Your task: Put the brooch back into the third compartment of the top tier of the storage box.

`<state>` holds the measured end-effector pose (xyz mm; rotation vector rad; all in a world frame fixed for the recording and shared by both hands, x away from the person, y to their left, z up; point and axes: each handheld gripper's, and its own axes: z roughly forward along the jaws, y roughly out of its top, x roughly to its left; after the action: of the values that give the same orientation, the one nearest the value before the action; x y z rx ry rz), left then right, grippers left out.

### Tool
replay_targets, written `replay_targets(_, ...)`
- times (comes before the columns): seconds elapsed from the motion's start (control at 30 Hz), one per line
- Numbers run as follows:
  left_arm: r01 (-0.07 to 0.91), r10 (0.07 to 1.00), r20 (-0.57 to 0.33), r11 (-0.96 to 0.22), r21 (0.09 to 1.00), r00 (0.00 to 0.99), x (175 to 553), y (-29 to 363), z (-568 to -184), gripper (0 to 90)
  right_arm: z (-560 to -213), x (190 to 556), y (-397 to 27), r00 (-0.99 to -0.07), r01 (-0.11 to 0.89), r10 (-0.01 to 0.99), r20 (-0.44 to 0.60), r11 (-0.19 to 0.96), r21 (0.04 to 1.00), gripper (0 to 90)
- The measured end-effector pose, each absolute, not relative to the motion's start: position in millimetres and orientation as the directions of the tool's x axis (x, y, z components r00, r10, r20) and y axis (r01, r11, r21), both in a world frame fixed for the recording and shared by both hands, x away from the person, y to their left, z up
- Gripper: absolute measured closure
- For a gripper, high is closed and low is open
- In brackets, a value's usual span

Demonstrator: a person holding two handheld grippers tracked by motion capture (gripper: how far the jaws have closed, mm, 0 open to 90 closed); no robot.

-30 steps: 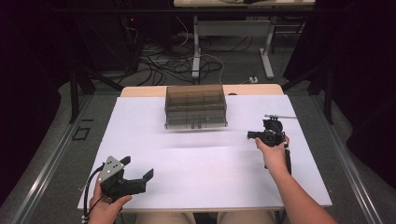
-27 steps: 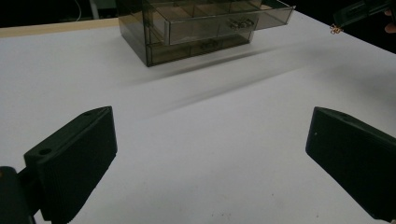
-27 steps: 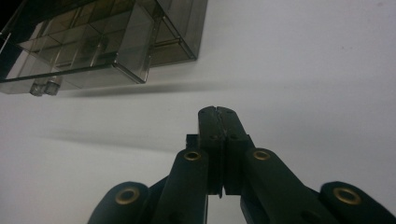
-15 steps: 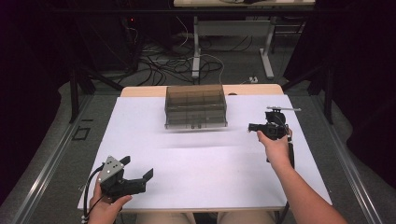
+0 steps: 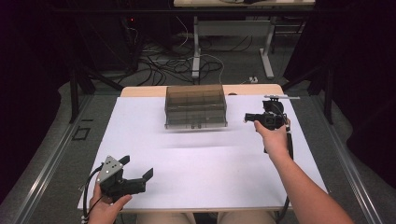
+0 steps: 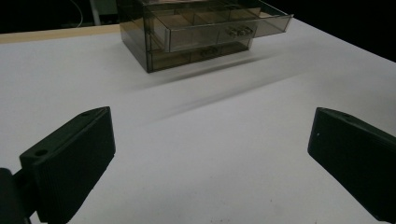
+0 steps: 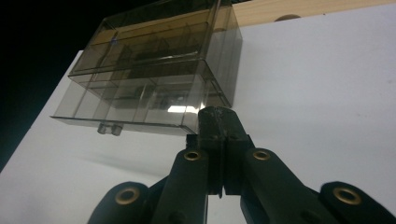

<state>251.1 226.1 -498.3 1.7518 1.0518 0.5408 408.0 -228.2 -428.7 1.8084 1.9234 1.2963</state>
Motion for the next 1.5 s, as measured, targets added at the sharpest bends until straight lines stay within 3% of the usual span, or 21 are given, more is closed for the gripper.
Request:
replay_targets(0.73,0.387,0.838,-0.084,-0.158,0.908,0.539,249.8,225.4,-498.3,0.3,-398.8,423.4,-198.5,-0.287,0.702,0.877,0.385,-0.081,0.707,90.0)
replay_targets(1.5,0.386,0.844,-0.085,-0.151,0.910,0.529,250.7,229.0,-497.9,0.3,-411.7,451.8,-151.3,-0.322,0.725,0.862,0.392,-0.042,0.687,90.0)
